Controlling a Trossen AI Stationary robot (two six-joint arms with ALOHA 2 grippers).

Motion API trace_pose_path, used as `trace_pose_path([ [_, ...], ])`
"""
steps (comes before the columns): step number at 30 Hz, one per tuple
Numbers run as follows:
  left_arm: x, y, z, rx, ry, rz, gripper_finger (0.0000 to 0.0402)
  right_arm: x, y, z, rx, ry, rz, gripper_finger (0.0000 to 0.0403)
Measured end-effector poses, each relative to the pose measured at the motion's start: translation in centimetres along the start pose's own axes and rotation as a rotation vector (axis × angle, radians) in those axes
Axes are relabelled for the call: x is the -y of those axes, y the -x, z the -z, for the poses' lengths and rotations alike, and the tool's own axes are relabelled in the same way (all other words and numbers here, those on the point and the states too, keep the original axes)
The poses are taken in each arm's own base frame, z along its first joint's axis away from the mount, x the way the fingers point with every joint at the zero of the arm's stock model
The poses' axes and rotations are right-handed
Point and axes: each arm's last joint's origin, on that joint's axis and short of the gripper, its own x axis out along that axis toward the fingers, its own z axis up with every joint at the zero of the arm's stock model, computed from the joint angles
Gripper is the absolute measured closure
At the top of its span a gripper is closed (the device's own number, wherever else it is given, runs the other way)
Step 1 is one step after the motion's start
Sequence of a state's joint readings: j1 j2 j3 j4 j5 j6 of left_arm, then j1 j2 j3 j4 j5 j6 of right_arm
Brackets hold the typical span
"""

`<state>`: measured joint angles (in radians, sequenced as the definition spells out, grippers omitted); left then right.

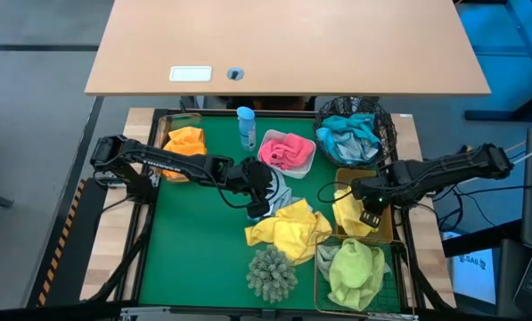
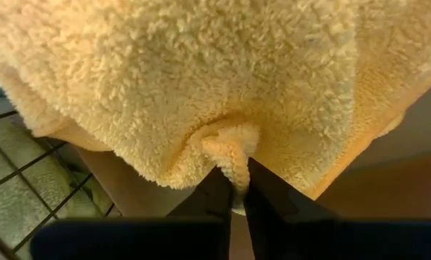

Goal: Sort microfiber towel by color & place in baskets
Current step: Put the yellow microfiber towel into the yellow bin

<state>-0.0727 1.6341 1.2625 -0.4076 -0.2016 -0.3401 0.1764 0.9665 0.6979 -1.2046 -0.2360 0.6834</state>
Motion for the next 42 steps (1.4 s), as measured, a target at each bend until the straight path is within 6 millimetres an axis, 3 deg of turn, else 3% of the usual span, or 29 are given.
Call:
trace_pose_path([
  [8, 0.0, 0.0, 0.0, 0.0, 0.0, 0.0, 0.0324, 0.0, 0.0, 0.0, -0.003, -0.001, -0.003, 0.0278],
  [13, 0.0, 0.0, 0.0, 0.0, -0.003, 0.0, 0.0324, -0.1, 0.3, 0.5, -0.101, -0.031, -0.067, 0.024],
  [22, 0.0, 0.0, 0.0, 0.0, -0.003, 0.0, 0.0324, -0.8, 4.4, 0.8, -0.039, -0.061, 0.001, 0.0236],
  [31, 0.0, 0.0, 0.0, 0.0, -0.003, 0.0, 0.0324, -3.1, 8.9, -1.4, 0.423, -0.012, -0.062, 0.0235],
  [36, 0.0, 0.0, 0.0, 0.0, -0.003, 0.0, 0.0324, -4.7, 9.3, -3.5, 0.606, 0.149, -0.12, 0.0235],
  [42, 0.0, 0.0, 0.0, 0.0, -0.003, 0.0, 0.0324, -6.2, 7.2, -5.9, 0.535, 0.239, -0.089, 0.0235],
])
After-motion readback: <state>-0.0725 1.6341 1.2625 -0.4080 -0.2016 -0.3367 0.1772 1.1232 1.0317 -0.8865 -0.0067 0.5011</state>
